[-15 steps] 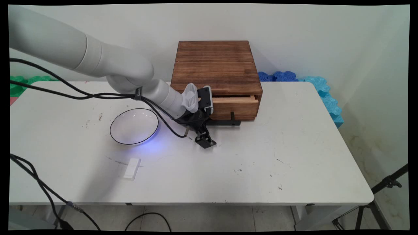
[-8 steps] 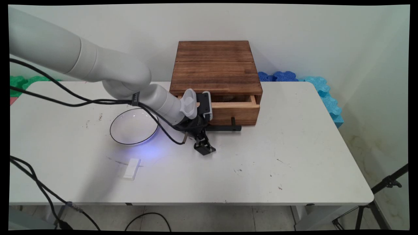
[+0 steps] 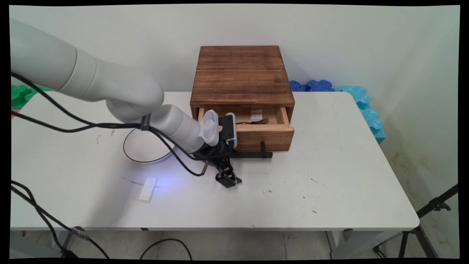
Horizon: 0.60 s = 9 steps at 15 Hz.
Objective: Open the drawer
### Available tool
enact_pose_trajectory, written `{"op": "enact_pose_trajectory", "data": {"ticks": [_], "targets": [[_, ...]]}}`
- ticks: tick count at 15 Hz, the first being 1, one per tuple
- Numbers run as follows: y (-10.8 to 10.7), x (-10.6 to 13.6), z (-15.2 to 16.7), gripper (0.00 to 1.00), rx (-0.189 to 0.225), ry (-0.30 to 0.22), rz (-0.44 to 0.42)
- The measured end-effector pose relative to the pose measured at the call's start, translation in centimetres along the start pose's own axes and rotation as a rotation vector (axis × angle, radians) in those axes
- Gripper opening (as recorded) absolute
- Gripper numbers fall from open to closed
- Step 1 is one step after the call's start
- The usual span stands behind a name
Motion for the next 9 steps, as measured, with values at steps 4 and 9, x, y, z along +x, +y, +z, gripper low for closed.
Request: {"op": "enact_pose_trajectory", "data": {"ticks": [4,9], "targets": [[1.8,-0.1,-0.4,1.00,-0.017,0.005,0.005],[3.9,-0.1,-0.8,1.00,-0.036,0.014,0.013]]}}
